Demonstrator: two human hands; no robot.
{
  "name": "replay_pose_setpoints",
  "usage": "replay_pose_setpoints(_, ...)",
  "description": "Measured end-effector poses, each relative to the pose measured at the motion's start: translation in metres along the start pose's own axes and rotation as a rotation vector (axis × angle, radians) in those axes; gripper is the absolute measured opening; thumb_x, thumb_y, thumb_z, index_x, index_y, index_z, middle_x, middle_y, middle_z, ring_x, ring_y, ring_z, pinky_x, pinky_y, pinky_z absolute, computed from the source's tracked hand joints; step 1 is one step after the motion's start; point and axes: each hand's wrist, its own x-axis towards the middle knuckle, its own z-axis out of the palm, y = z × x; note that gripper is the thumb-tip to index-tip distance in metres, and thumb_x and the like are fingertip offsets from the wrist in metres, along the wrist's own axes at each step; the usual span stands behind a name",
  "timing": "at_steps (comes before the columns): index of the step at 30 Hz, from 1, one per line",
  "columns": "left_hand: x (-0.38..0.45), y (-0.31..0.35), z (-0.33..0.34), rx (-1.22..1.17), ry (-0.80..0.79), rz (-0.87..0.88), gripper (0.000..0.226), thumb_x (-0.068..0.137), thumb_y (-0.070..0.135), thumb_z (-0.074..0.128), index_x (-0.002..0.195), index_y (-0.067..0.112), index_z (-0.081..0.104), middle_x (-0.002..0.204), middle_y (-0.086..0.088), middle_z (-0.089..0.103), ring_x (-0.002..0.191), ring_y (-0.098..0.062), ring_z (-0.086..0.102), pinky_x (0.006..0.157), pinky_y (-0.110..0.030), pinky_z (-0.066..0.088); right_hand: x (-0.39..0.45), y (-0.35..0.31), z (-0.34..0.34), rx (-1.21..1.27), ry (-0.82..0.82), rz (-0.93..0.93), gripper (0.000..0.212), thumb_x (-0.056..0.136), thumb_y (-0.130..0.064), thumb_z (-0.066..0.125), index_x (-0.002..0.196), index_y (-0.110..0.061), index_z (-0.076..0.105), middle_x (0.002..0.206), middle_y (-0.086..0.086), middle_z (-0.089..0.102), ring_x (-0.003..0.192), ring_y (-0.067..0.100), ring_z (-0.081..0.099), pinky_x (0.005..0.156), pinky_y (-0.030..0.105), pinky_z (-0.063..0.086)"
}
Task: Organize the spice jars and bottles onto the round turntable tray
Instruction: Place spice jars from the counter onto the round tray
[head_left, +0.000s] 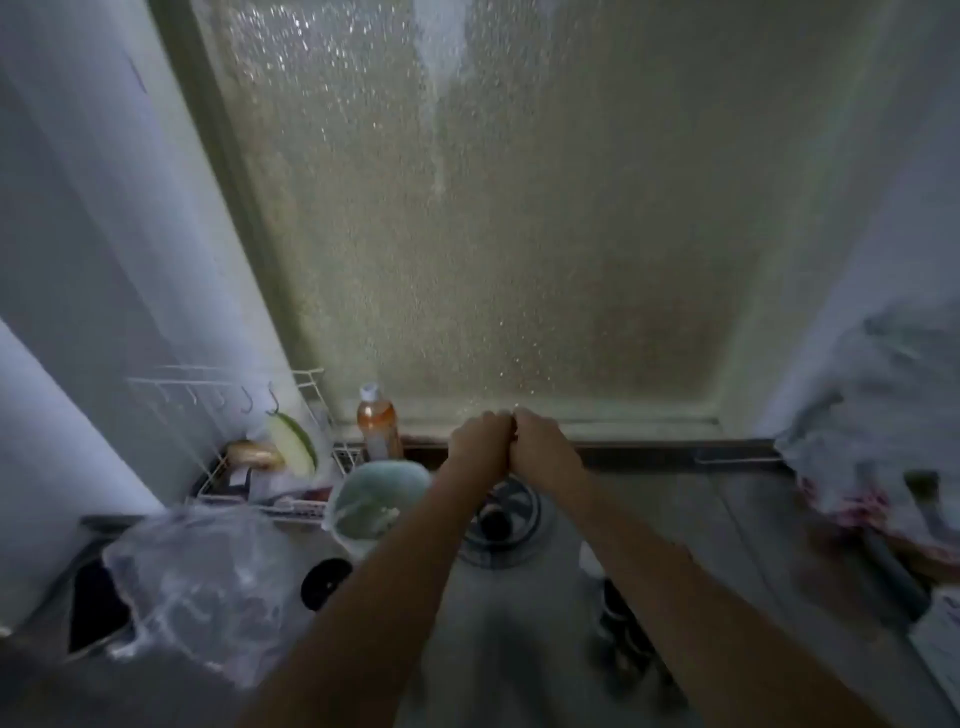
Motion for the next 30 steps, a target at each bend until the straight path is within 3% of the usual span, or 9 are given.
replay_pose_setpoints(3,-0.01,-0.018,0.066,-0.157,-0.098,-0.027,0.031,0.089,0.013,0.055,0.119,0.004,0.05,0.121,-0.015,0.058,0.111,-0.031,0.057,0.093,-0.04,0.047,-0.008,0.042,0.055,0.096,-0.01,0.137,0.021,0.094,-0.011,0.037,0.109,-0.005,0.051,0.114,0.02,0.06,0.101,0.033,0.057,0.083,0.035,0.044)
replay_pose_setpoints(6,-0.022,-0.033,0.139,-0.277,-0.066,-0.048,0.024,0.092,0.014,0.047,0.115,0.006,0.047,0.113,-0.016,0.062,0.098,-0.031,0.061,0.085,-0.046,0.051,-0.02,0.088,0.11,0.229,0.057,0.202,0.015,0.093,-0.011,0.04,0.099,-0.008,0.053,0.107,0.018,0.063,0.085,0.025,0.055,0.073,0.033,0.042)
replay_pose_setpoints(10,-0.025,-0.048,0.196,-0.275,0.118,-0.03,0.011,0.091,0.017,0.046,0.101,0.014,0.05,0.101,-0.011,0.063,0.089,-0.028,0.059,0.079,-0.042,0.049,-0.017,0.128,0.154,0.192,0.109,0.093,0.012,0.094,-0.02,0.043,0.102,-0.017,0.052,0.102,0.009,0.062,0.089,0.025,0.057,0.07,0.032,0.041)
replay_pose_setpoints(14,-0.019,-0.067,0.236,-0.339,0.334,0.037,0.011,0.094,0.024,0.043,0.086,0.02,0.051,0.092,-0.003,0.06,0.086,-0.021,0.052,0.082,-0.038,0.037,-0.007,0.158,0.187,0.081,0.236,-0.039,0.021,0.098,-0.025,0.038,0.082,-0.017,0.05,0.09,0.004,0.053,0.085,0.025,0.054,0.065,0.031,0.038)
replay_pose_setpoints(20,-0.014,-0.074,0.263,-0.334,0.496,0.157,0.009,0.095,0.023,0.043,0.093,0.017,0.049,0.098,-0.008,0.058,0.091,-0.026,0.047,0.072,-0.035,0.033,-0.006,0.174,0.211,-0.016,0.41,-0.183,0.026,0.099,-0.018,0.032,0.097,-0.006,0.054,0.111,0.017,0.056,0.097,0.031,0.053,0.073,0.036,0.039)
replay_pose_setpoints(22,-0.019,-0.073,0.259,-0.339,0.494,0.182,0.013,0.095,0.022,0.045,0.101,0.011,0.049,0.101,-0.016,0.061,0.093,-0.033,0.052,0.07,-0.036,0.033,-0.012,0.176,0.212,0.007,0.422,-0.215,0.025,0.1,-0.018,0.032,0.091,-0.005,0.052,0.109,0.02,0.056,0.096,0.033,0.052,0.068,0.035,0.033)
replay_pose_setpoints(25,-0.049,-0.069,0.249,-0.43,0.369,0.193,0.032,0.094,0.021,0.05,0.118,0.002,0.041,0.109,-0.023,0.062,0.094,-0.037,0.057,0.076,-0.041,0.046,-0.036,0.177,0.206,0.041,0.391,-0.209,0.026,0.099,-0.023,0.034,0.077,-0.013,0.043,0.091,0.018,0.053,0.083,0.032,0.051,0.065,0.033,0.029)
replay_pose_setpoints(30,-0.12,-0.065,0.251,-0.372,0.298,0.242,0.034,0.095,0.022,0.05,0.117,0.0,0.038,0.107,-0.024,0.061,0.089,-0.039,0.056,0.069,-0.041,0.043,-0.102,0.177,0.208,0.059,0.346,-0.157,0.031,0.098,-0.021,0.039,0.068,-0.015,0.045,0.07,0.005,0.046,0.065,0.02,0.044,0.055,0.033,0.029)
